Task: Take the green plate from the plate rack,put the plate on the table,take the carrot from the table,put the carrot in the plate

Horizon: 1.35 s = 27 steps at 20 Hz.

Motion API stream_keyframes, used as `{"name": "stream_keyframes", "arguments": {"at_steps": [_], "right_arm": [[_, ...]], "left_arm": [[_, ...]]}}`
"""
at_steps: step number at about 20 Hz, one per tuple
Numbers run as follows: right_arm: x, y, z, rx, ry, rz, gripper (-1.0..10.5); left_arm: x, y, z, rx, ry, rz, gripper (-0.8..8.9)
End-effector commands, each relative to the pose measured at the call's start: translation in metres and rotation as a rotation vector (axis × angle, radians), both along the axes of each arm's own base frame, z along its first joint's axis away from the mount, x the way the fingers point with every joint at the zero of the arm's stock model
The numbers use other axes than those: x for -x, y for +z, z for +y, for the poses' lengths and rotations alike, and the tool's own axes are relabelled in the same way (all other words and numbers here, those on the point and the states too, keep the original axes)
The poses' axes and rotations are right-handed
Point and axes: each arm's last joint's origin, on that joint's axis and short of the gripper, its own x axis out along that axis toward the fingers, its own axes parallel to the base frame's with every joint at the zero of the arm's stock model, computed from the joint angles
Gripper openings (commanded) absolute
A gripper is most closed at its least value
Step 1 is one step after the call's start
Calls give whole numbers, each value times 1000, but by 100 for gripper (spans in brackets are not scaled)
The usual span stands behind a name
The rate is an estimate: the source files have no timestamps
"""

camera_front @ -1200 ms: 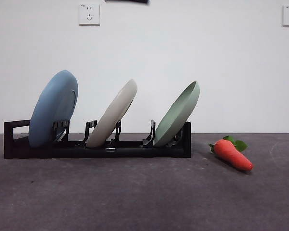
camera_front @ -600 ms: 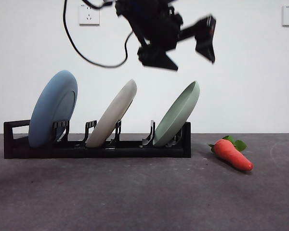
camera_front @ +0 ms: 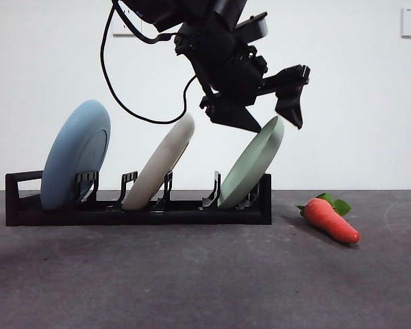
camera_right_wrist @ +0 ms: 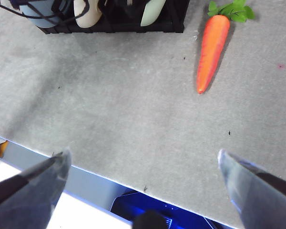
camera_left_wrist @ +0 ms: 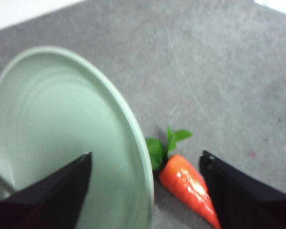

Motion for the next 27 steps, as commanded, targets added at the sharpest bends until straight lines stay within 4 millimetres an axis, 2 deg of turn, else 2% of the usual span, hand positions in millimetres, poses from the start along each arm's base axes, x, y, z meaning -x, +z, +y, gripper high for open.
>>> {"name": "stream_keyframes", "arguments": {"at_steps": [1, 4, 7, 9, 17, 21, 27], "right_arm": [[0, 0, 0, -1, -4, 2, 648], [0, 0, 0, -1, -4, 2, 648], [0, 0, 0, -2, -4, 2, 648], [0, 0, 0, -1, -4, 2, 648], [0, 0, 0, -1, -4, 1, 648], [0, 0, 0, -1, -4, 1, 648], [-1, 0, 0, -1, -3, 7, 648]], "left_arm": [[-1, -13, -4, -31, -14, 33, 212], [-1, -13, -4, -26, -17, 35, 98], [-1, -13, -3, -27, -16, 36, 71], [-1, -13, -3, -24, -22, 38, -12], [-1, -8, -2, 47, -51, 90, -8], [6, 19, 4, 124, -89, 75, -8], [34, 83, 20, 240, -213, 4, -8]]}}
